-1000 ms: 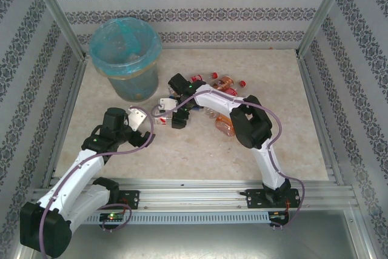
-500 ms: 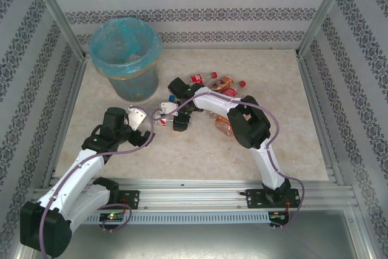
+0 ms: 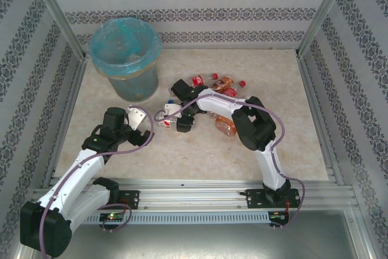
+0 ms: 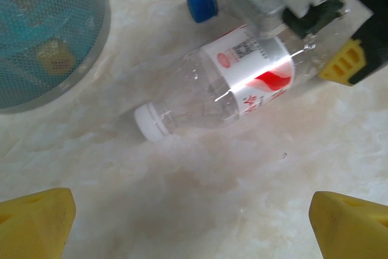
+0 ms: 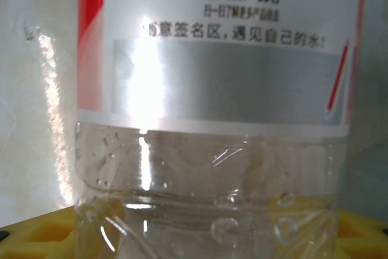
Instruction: Put the plastic bottles in the bin
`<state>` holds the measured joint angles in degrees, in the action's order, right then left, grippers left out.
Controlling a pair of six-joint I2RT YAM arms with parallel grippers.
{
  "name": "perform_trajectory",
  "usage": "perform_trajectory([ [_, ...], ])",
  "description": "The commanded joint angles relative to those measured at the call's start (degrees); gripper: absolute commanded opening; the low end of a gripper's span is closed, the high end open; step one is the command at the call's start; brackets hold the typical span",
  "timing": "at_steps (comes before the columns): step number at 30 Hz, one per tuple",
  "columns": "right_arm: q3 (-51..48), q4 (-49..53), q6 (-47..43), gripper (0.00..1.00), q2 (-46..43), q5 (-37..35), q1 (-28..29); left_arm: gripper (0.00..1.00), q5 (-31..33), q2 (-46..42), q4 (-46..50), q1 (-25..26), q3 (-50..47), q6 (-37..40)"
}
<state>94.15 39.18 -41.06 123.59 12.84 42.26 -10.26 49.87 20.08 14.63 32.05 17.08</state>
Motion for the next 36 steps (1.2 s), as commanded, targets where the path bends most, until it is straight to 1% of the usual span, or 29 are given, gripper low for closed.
perform_trajectory([
  [1, -1.46, -0.95, 3.43, 0.6, -3.99, -0.12, 0.37, 1.0, 3.3, -1.04, -1.77, 0.42, 0.61, -2.11],
  [6, -2.84, -1.56, 7.08, 0.59, -6.65, 0.49, 0.35, 1.0, 7.17, -1.79, -1.63, -0.78, 0.96, -4.82],
  [9, -5.19, -3.55, 9.15, 0.59, -9.1, 2.45, 0.24, 1.0, 9.37, -1.41, -0.93, -2.14, 2.08, -6.97],
  [13, -8.01, -5.42, 11.73, 0.59, -11.88, 3.82, -0.1, 1.0, 10.39, -1.51, -0.38, -4.12, 3.37, -9.52],
  [16, -9.77, -6.55, 14.06, 0.59, -13.94, 5.2, -0.7, 1.0, 9.82, -2.14, 0.19, -4.7, 4.71, -11.18],
  [22, -13.21, -7.82, 18.48, 0.59, -20.26, 11.49, -3.07, 1.0, 1.54, -6.22, -1.33, -5.25, 7.63, -12.74],
  [27, -18.41, -11.29, 22.57, 0.59, -28.41, 19.53, -6.75, 1.0, -6.06, -8.39, -4.77, -5.38, 9.82, -15.58],
  [29, -20.26, -12.72, 23.78, 0.59, -31.46, 22.52, -8.16, 1.0, -10.07, -8.56, -8.07, -5.35, 10.23, -18.11],
  [33, -22.44, -14.69, 25.88, 0.59, -36.38, 28.43, -10.2, 1.0, -22.51, -7.92, -18.24, -5.35, 9.77, -24.73],
  [36, -22.65, -15.04, 26.47, 0.59, -38.86, 31.73, -10.55, 1.0, -29.5, -7.09, -25.7, -5.32, 9.31, -29.47],
])
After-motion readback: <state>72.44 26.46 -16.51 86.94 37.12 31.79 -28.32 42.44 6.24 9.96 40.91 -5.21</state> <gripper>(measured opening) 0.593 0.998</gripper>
